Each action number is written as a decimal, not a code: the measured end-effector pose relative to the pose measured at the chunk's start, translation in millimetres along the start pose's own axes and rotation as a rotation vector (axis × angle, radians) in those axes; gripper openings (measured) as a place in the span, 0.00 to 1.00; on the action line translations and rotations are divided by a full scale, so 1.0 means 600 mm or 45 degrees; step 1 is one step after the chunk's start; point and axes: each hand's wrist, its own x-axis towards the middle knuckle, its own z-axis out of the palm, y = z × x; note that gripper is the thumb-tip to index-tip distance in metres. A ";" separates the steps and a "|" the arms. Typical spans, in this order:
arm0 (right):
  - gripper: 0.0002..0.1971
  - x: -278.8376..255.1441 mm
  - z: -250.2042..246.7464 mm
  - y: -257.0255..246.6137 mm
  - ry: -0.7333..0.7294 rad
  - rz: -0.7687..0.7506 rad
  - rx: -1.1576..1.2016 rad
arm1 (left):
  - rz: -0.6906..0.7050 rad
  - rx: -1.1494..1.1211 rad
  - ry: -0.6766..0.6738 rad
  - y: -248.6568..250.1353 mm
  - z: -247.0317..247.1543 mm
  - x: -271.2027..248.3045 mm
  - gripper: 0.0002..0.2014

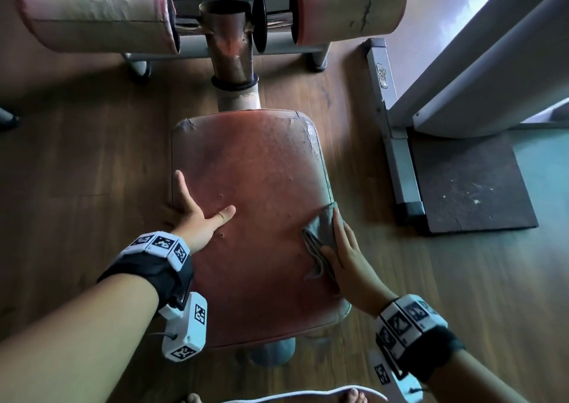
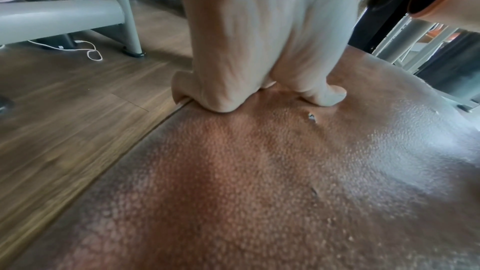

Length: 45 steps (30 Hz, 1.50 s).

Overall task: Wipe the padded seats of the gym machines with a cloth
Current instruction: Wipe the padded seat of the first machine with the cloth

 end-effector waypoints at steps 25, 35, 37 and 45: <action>0.33 -0.044 0.058 0.025 0.305 0.097 0.109 | 0.105 -0.461 -0.007 -0.023 -0.007 -0.042 0.50; 0.37 -0.162 0.144 0.032 0.492 0.083 0.215 | 0.271 -0.285 0.189 -0.141 0.003 -0.229 0.35; 0.37 -0.142 0.135 0.032 0.516 0.112 0.232 | 0.294 -0.236 0.219 -0.161 0.008 -0.248 0.34; 0.36 -0.171 0.178 0.013 0.616 0.102 0.219 | 0.339 -0.292 0.238 -0.190 0.022 -0.276 0.32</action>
